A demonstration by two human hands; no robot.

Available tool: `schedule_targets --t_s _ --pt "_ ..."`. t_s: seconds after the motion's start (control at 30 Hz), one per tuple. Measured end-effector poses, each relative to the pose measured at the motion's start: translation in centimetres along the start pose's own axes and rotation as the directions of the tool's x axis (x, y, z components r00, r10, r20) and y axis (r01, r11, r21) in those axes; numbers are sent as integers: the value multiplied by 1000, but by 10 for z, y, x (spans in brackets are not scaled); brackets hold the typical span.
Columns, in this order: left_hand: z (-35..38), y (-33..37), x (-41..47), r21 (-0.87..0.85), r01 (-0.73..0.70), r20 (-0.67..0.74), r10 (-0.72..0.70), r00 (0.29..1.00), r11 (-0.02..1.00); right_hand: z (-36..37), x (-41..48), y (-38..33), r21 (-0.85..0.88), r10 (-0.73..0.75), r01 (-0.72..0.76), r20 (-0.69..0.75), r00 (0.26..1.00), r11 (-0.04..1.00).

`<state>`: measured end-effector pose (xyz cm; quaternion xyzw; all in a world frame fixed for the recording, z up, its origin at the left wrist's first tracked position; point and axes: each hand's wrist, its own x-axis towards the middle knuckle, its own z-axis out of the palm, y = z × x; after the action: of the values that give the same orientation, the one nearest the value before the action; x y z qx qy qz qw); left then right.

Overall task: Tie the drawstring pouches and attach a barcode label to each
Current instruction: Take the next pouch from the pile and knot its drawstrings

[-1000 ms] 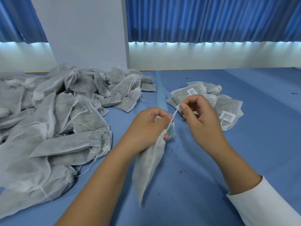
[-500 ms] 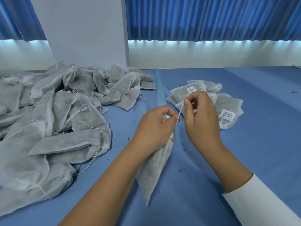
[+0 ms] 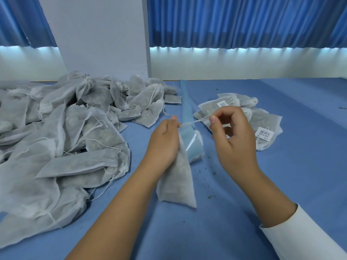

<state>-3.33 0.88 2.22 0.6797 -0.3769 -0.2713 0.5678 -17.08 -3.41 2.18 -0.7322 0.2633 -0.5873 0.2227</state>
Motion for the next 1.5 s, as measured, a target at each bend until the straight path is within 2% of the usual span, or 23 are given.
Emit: schedule_targets --t_s 0.1,0.23,0.33,0.43,0.53,0.67,0.83,1.0,1.07,1.13,1.2,1.33,1.5 --pt "-5 4 5 -161 164 19 -163 986 973 4 -5 0 -9 -110 111 78 991 994" --pt "-14 4 9 -268 144 36 -139 990 953 6 -8 2 -22 -172 179 177 969 984" --pt "-19 1 14 -356 119 -40 -142 989 927 7 -9 5 -40 -168 186 276 946 982" --pt "-22 3 17 -545 100 -61 -159 985 832 8 -10 6 -74 -148 186 351 924 980" --pt "-24 5 19 -717 97 15 -124 992 690 9 -11 5 -103 -109 161 389 915 982" --pt "-26 9 18 -811 120 97 -70 993 573 8 -12 2 -138 -22 81 389 921 987" --pt "-32 15 16 -827 179 213 2 977 533 3 -7 0 -36 54 -44 389 920 998" --pt "-29 20 10 -842 143 182 23 983 521 5 -7 -2 76 92 -128 366 926 989" --pt "-27 21 5 -819 119 147 4 989 561 4 -6 -1 133 148 -208 361 921 969" --pt "-22 20 0 -686 57 66 -17 998 725 3 -5 0 200 201 -284 352 914 938" --pt "-17 17 -5 -552 41 38 -24 999 833 3 -3 1 251 235 -325 330 914 912" --pt "-10 16 -12 -399 108 142 -55 988 911 3 -3 3 239 231 -319 333 914 917" --pt "-19 8 0 -365 63 4 -65 998 929 2 -2 7 118 291 -346 331 897 931"
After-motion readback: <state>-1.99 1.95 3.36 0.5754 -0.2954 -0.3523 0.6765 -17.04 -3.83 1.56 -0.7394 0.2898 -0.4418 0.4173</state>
